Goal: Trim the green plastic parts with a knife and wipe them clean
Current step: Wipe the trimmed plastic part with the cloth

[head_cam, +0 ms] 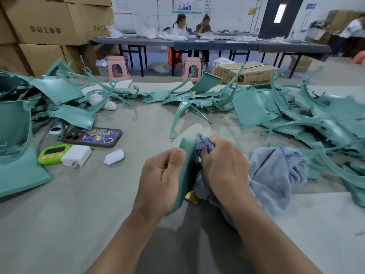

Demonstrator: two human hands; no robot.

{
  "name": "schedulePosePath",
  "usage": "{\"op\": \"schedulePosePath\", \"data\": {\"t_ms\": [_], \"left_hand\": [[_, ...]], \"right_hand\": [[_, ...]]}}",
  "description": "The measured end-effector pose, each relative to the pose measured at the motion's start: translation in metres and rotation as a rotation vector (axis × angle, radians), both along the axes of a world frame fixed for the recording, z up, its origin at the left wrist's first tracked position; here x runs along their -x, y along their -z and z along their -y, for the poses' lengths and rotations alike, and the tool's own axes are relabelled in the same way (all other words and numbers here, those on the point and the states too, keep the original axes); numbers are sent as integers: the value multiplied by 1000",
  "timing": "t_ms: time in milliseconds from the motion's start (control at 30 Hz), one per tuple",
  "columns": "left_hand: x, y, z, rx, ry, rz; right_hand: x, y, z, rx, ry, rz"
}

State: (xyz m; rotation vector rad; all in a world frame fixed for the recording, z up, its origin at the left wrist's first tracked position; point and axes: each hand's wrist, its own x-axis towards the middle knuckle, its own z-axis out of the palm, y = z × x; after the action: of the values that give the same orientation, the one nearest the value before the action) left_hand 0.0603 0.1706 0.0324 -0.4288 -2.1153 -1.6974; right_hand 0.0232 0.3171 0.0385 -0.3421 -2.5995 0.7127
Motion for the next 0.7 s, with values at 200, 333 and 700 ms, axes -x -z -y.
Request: {"op": "schedulePosePath", "data": {"t_ms": [200, 333, 700], "left_hand": [[1, 0, 2, 41, 20, -12], [4, 0, 5, 50, -22, -9], [5, 4, 10, 43, -23, -11]], "right_hand": [[23, 2, -21, 137, 58, 74], [40, 5, -34, 136, 62, 104], [62, 7, -65, 53, 204, 259]]}}
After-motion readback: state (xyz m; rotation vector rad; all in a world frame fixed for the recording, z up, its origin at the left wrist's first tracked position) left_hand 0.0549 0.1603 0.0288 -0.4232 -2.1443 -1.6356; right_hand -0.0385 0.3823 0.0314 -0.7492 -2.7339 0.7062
